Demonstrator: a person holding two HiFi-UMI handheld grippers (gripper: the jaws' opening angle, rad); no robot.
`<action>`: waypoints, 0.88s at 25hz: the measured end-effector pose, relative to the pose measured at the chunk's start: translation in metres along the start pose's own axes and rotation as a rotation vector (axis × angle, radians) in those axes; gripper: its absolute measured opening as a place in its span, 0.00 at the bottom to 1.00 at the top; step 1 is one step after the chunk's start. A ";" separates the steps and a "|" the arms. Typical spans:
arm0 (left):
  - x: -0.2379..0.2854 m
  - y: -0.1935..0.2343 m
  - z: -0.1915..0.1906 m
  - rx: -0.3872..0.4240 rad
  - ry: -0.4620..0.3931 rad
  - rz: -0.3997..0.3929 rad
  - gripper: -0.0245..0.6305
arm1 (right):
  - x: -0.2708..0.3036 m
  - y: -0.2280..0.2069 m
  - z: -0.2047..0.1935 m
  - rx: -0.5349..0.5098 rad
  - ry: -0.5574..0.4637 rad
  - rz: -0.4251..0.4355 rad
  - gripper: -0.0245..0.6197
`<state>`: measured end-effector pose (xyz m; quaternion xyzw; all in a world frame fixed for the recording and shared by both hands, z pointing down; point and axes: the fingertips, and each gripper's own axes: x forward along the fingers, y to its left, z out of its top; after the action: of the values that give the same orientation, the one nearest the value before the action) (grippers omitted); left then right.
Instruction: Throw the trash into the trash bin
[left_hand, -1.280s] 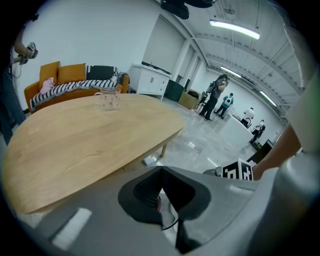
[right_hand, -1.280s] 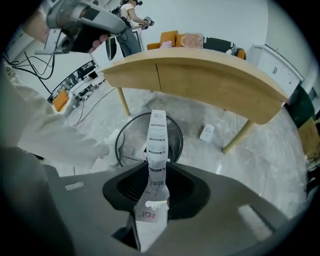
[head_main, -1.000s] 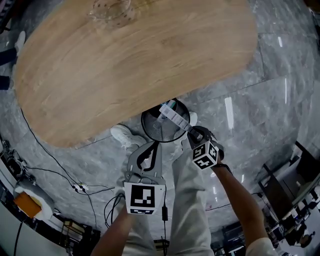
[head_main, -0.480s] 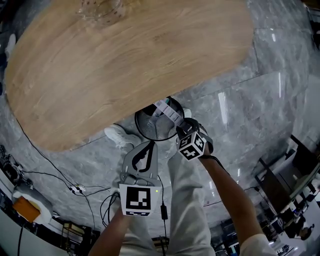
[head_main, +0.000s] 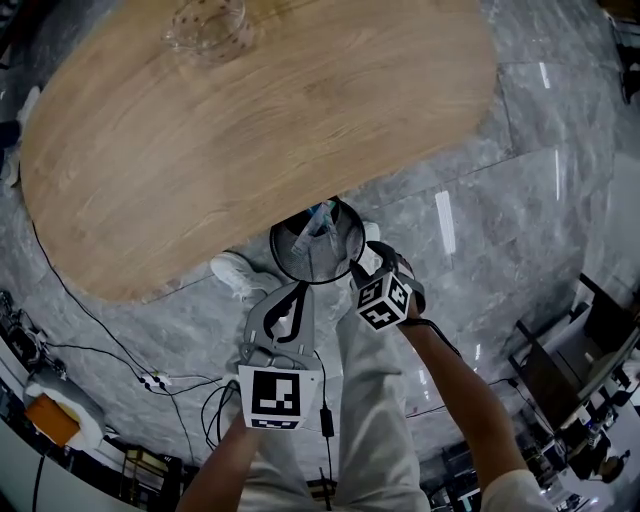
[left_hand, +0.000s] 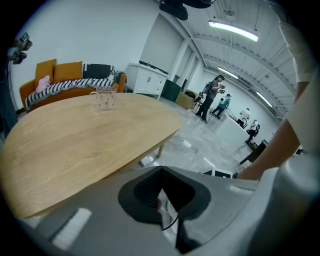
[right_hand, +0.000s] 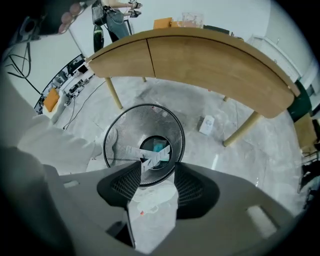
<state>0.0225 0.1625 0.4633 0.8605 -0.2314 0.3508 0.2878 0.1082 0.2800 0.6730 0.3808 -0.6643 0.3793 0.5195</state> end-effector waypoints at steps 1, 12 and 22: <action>-0.002 -0.002 0.003 0.005 -0.002 -0.001 0.04 | -0.007 0.001 0.003 -0.001 -0.014 0.000 0.40; -0.024 -0.025 0.044 0.060 -0.027 0.013 0.04 | -0.109 -0.003 0.044 0.100 -0.220 -0.062 0.13; -0.075 -0.056 0.102 0.070 -0.074 0.040 0.04 | -0.251 -0.016 0.097 0.261 -0.425 -0.085 0.07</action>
<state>0.0555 0.1503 0.3294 0.8777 -0.2466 0.3323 0.2417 0.1268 0.2139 0.4122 0.5436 -0.6874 0.3509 0.3300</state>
